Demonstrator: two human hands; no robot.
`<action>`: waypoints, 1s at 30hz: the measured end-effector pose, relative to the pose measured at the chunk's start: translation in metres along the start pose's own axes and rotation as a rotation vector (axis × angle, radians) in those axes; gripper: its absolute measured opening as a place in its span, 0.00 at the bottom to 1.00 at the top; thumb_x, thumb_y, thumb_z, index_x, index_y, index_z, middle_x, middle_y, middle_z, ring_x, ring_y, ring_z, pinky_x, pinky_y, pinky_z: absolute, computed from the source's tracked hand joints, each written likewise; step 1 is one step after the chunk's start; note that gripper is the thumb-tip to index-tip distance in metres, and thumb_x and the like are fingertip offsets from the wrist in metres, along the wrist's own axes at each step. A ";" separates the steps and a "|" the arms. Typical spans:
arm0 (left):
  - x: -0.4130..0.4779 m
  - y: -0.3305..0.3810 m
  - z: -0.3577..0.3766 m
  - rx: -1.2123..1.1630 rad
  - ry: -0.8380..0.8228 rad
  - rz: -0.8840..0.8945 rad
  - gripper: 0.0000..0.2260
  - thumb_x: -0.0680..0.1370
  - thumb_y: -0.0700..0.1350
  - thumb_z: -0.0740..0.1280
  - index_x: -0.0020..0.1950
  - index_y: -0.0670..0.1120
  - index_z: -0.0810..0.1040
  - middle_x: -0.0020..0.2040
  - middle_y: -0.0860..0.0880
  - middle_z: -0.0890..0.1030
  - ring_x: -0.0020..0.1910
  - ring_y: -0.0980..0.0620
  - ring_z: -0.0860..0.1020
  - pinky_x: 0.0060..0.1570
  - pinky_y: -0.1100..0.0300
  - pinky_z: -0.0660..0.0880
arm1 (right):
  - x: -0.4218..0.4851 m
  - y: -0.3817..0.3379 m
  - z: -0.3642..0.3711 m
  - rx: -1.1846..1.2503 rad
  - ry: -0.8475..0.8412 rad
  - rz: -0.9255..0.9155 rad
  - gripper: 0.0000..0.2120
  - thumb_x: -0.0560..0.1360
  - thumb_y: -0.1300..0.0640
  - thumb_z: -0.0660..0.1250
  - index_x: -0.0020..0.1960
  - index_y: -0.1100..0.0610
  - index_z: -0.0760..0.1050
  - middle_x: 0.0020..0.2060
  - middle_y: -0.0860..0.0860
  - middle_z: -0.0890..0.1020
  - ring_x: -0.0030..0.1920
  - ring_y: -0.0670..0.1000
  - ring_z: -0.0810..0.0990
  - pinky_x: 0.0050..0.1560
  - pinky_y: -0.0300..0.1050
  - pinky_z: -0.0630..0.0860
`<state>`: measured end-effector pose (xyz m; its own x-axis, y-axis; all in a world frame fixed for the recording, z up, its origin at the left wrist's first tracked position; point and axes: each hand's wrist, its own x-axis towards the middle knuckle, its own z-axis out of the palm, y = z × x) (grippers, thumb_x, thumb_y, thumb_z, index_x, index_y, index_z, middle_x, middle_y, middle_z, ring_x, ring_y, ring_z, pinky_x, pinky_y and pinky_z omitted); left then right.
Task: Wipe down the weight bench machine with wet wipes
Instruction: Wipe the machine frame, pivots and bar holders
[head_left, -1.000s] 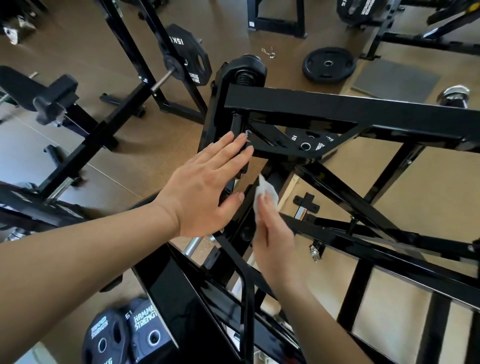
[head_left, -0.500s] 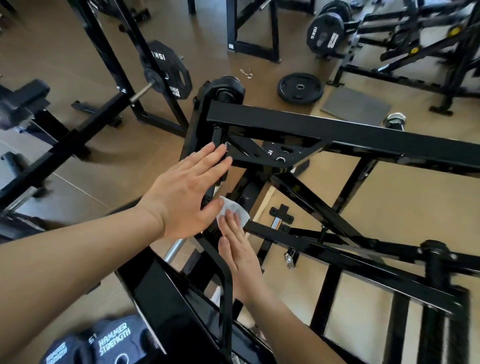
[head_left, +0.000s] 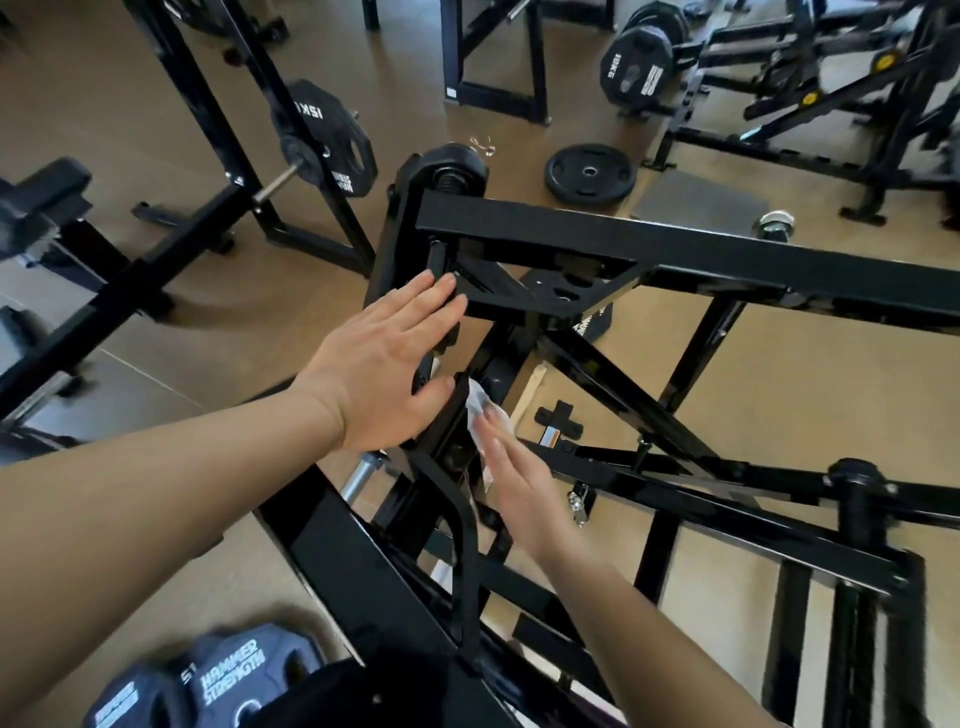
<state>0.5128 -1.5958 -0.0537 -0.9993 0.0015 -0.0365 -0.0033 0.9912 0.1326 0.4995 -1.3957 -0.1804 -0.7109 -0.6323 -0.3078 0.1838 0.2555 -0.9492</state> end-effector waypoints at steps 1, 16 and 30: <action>-0.001 -0.001 0.000 -0.001 -0.001 -0.001 0.36 0.78 0.63 0.51 0.85 0.53 0.50 0.84 0.56 0.47 0.82 0.58 0.41 0.82 0.52 0.50 | 0.002 0.001 -0.001 0.043 -0.004 -0.005 0.24 0.86 0.38 0.55 0.80 0.40 0.63 0.78 0.31 0.62 0.78 0.32 0.55 0.83 0.50 0.52; -0.001 -0.003 0.005 0.007 0.025 0.005 0.34 0.79 0.59 0.56 0.84 0.52 0.56 0.85 0.53 0.51 0.83 0.55 0.45 0.81 0.50 0.54 | 0.006 0.056 0.027 -0.529 -0.089 -0.543 0.31 0.84 0.52 0.55 0.84 0.60 0.51 0.84 0.53 0.49 0.84 0.59 0.43 0.81 0.66 0.49; -0.002 0.000 0.006 0.038 0.028 -0.003 0.33 0.80 0.57 0.60 0.84 0.52 0.57 0.85 0.52 0.52 0.83 0.56 0.46 0.82 0.50 0.52 | 0.036 0.056 0.008 -0.499 -0.023 -0.518 0.26 0.88 0.47 0.46 0.84 0.53 0.54 0.84 0.46 0.51 0.84 0.49 0.46 0.83 0.60 0.47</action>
<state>0.5149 -1.5951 -0.0597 -0.9999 -0.0042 -0.0094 -0.0051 0.9954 0.0952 0.4893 -1.4102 -0.2454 -0.6071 -0.7768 0.1675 -0.5095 0.2187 -0.8322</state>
